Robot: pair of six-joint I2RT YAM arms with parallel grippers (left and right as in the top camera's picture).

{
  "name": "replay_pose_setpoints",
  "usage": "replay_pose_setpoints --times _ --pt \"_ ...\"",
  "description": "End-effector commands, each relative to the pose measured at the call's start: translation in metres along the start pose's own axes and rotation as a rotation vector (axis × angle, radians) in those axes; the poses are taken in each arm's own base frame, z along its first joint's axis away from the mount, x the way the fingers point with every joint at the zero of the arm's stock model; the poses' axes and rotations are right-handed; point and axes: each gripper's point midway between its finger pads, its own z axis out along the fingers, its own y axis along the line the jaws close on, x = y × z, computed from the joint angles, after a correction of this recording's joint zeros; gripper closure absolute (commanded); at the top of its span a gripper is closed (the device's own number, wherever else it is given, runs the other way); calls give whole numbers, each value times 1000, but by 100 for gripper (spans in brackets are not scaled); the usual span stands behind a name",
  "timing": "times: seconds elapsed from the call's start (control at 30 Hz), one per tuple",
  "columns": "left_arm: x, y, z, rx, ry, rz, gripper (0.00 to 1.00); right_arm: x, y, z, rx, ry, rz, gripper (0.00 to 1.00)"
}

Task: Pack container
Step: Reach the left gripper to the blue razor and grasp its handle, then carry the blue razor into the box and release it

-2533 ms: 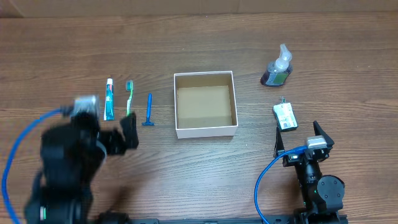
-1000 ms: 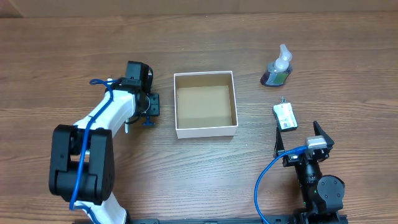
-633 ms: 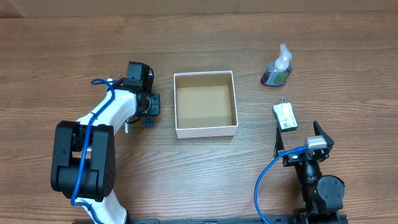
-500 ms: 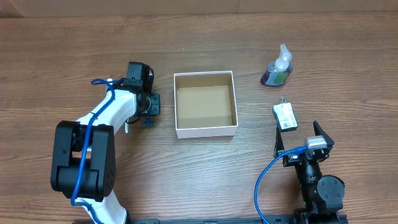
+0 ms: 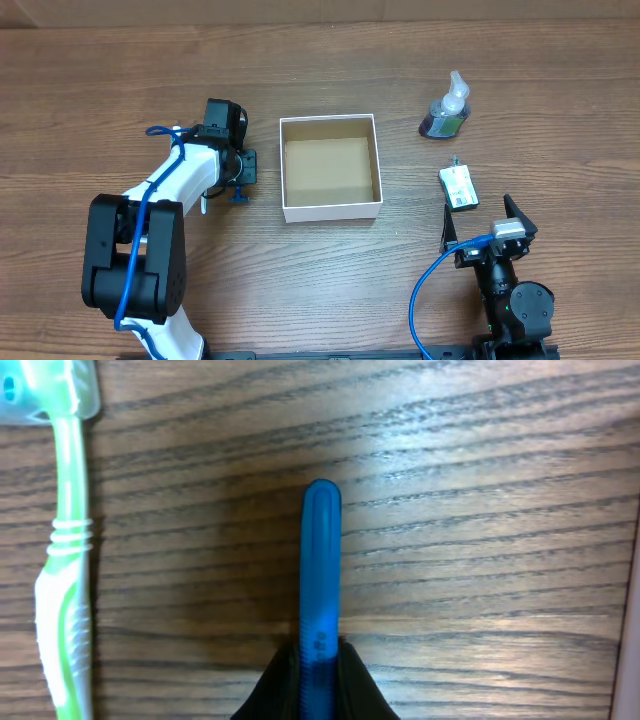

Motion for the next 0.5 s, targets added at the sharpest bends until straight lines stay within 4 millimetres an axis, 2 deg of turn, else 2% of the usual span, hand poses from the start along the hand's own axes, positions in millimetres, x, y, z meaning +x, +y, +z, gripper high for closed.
replay_pose_setpoints --times 0.0,0.13,0.27,0.4,0.47 --pt "-17 0 -12 -17 -27 15 93 1 -1 0 6 -5 -6 0" --pt "-30 -2 -31 -18 -24 12 96 1 -1 0 6 -5 -6 0" --pt "-45 -4 -60 -18 -18 8 96 1 -1 0 6 -5 -6 0" --pt "-58 -9 -96 -11 -29 -21 96 1 -1 0 6 -5 -6 0" --pt "-66 -14 -120 -3 -56 -24 96 1 -1 0 6 -5 -6 0"
